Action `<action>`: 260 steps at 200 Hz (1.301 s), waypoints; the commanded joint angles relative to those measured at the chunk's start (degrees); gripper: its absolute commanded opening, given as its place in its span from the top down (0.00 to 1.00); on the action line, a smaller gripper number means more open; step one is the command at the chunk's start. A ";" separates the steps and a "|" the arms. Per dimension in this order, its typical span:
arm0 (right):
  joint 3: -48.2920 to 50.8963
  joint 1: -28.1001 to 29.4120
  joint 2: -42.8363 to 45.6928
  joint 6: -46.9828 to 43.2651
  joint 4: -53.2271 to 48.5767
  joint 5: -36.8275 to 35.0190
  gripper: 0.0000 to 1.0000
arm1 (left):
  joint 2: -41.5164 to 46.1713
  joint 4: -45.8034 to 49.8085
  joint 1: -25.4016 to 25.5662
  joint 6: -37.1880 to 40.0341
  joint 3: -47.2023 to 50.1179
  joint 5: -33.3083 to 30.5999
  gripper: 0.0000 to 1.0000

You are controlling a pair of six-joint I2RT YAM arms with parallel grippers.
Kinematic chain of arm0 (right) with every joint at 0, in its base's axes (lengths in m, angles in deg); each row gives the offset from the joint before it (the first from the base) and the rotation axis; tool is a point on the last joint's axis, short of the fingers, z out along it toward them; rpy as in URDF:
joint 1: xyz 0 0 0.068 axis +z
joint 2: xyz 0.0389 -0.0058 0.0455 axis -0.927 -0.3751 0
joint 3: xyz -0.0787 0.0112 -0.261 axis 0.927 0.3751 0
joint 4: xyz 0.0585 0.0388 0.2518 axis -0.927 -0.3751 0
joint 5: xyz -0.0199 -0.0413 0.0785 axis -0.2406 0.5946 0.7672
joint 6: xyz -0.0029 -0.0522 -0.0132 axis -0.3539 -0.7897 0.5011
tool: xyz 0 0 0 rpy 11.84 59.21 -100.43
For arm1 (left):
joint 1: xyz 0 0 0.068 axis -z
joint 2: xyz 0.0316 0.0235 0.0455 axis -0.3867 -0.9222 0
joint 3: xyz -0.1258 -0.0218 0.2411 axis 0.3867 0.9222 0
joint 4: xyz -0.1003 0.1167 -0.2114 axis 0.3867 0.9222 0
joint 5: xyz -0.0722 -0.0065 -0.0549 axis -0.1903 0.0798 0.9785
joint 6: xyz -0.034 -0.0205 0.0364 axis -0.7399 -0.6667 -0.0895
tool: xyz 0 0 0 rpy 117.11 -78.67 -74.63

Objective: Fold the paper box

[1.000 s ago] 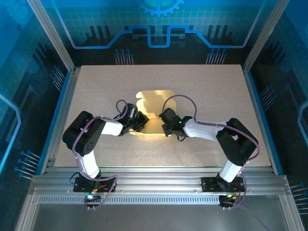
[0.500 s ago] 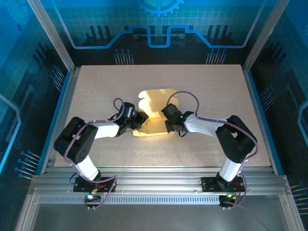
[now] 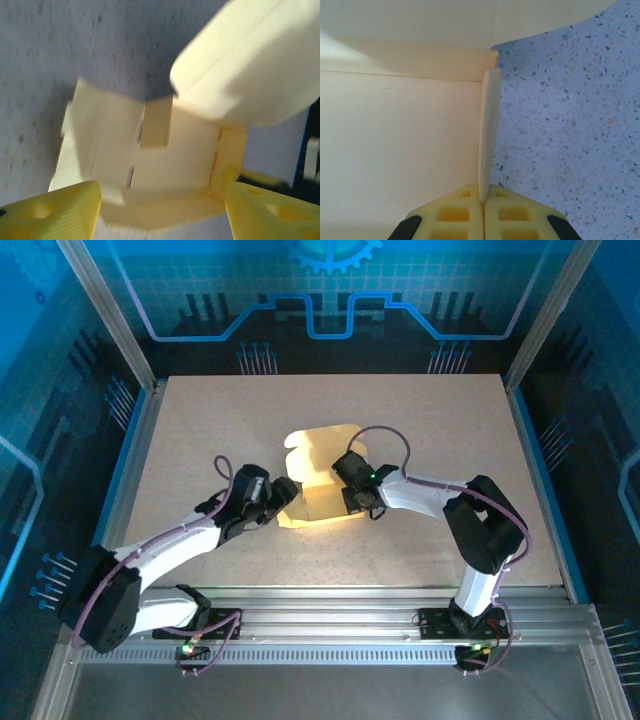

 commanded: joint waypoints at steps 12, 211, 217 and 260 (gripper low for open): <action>0.14 -0.32 -3.19 1.11 -4.54 1.98 0.94 | 2.74 14.77 5.41 -15.48 0.58 -1.80 0.36; 1.64 0.54 -2.41 -2.28 -5.95 -0.65 0.95 | -24.02 -0.14 4.03 -5.04 -13.73 8.62 0.52; 1.73 0.72 -2.32 -2.56 -5.86 -0.73 0.94 | -24.63 0.14 4.01 -3.57 -14.43 9.21 0.52; 1.59 1.01 -2.50 -5.74 -5.77 -0.60 0.95 | -29.09 6.17 3.82 7.12 -20.95 13.05 0.63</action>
